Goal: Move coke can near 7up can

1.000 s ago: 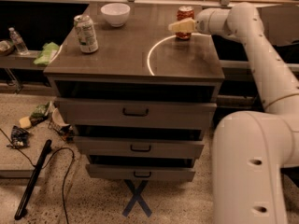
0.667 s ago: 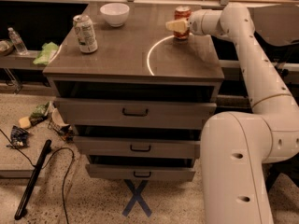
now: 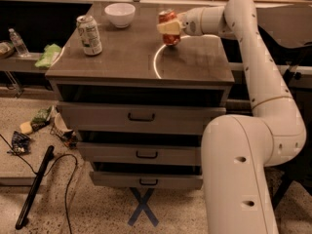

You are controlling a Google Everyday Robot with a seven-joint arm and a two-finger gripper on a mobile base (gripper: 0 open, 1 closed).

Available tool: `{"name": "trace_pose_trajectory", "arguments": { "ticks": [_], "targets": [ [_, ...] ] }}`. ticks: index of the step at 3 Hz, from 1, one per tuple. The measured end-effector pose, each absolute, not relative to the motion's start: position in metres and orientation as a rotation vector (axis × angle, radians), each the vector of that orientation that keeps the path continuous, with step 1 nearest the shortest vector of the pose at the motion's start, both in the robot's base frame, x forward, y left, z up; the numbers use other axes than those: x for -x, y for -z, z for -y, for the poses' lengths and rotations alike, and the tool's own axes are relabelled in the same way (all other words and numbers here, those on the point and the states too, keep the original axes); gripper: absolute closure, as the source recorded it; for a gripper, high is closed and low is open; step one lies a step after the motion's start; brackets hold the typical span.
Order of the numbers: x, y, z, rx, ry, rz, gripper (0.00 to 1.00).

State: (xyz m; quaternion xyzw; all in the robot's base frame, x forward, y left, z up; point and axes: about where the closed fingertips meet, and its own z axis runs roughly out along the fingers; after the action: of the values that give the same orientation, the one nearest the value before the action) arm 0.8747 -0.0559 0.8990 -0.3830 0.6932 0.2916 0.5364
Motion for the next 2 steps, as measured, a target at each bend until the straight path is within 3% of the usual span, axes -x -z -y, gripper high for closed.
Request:
{"name": "trace_pose_trajectory", "arguments": {
  "ticks": [1,2],
  "targets": [
    [-0.8612,-0.8969,0.042,0.96,-0.758,-1.643,1.0],
    [-0.8627,-0.8967,0.0417,0.956,-0.755,-1.643,1.0]
  ]
}}
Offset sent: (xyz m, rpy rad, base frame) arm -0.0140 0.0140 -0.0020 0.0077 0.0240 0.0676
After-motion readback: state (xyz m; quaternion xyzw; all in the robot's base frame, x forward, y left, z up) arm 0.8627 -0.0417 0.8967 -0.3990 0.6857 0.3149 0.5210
